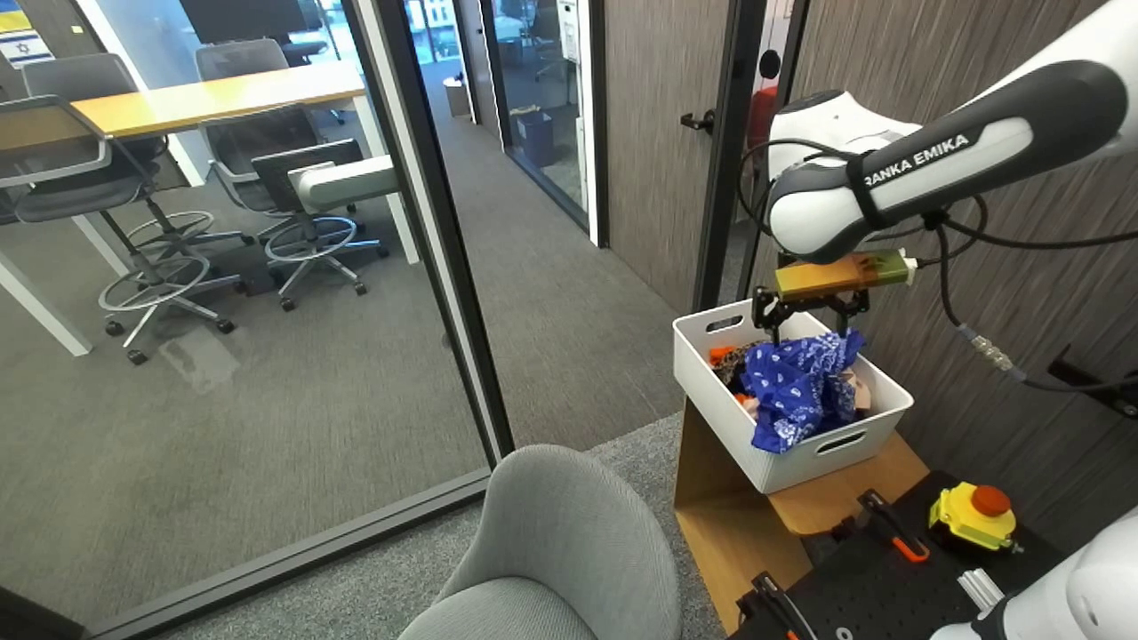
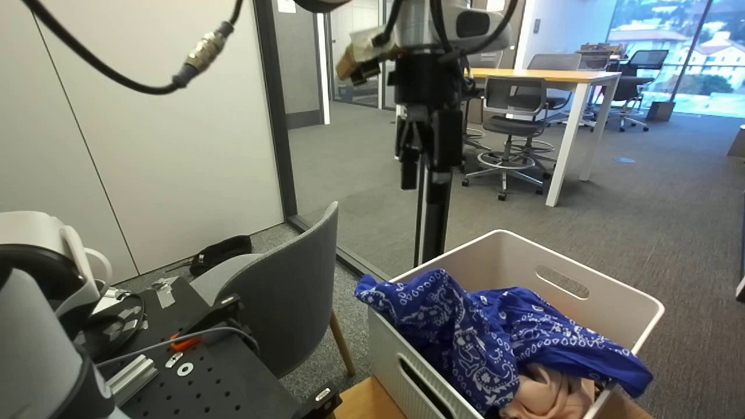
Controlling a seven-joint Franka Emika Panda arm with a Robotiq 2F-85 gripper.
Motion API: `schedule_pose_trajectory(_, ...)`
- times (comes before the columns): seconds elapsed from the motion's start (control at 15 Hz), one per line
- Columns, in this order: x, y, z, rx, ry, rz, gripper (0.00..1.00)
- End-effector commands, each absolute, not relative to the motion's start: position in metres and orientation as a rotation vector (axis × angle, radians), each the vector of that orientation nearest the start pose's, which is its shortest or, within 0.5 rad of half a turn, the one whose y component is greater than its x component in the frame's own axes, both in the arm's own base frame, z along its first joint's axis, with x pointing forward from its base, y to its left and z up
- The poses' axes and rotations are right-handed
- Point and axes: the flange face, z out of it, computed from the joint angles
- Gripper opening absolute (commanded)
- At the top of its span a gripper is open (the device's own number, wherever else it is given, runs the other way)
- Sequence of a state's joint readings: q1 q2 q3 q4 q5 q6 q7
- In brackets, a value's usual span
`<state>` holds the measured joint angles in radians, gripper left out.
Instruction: Remove the clothes from the chair and put them in the basket
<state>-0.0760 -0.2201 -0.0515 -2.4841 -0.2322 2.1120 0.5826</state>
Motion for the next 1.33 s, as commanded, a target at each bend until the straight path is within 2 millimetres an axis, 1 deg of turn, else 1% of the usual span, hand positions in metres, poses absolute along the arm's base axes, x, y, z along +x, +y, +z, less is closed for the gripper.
schedule_pose_trajectory(0.0, 0.378, -0.031, 0.413, -3.219, 0.613, 0.223, 1.0)
schedule_pose_trajectory(0.2, 0.351, -0.006, 0.445, -3.247, 0.351, 0.204, 1.0)
schedule_pose_trajectory(0.4, 0.333, 0.007, 0.456, -3.305, 0.172, 0.061, 1.0)
schedule_pose_trajectory(0.53, 0.321, 0.016, 0.464, -3.297, 0.098, -0.039, 1.0)
schedule_pose_trajectory(0.6, 0.308, 0.027, 0.478, -3.279, 0.079, -0.071, 1.0)
schedule_pose_trajectory(0.87, 0.289, 0.043, 0.501, -3.226, 0.028, -0.17, 1.0)
schedule_pose_trajectory(0.93, 0.285, 0.046, 0.505, -3.216, 0.034, -0.187, 1.0)
schedule_pose_trajectory(1.0, 0.3, 0.041, 0.495, -3.247, 0.064, -0.133, 1.0)
schedule_pose_trajectory(1.07, 0.296, 0.042, 0.498, -3.245, 0.061, -0.15, 1.0)
schedule_pose_trajectory(1.27, 0.297, 0.041, 0.494, -3.248, 0.066, -0.129, 1.0)
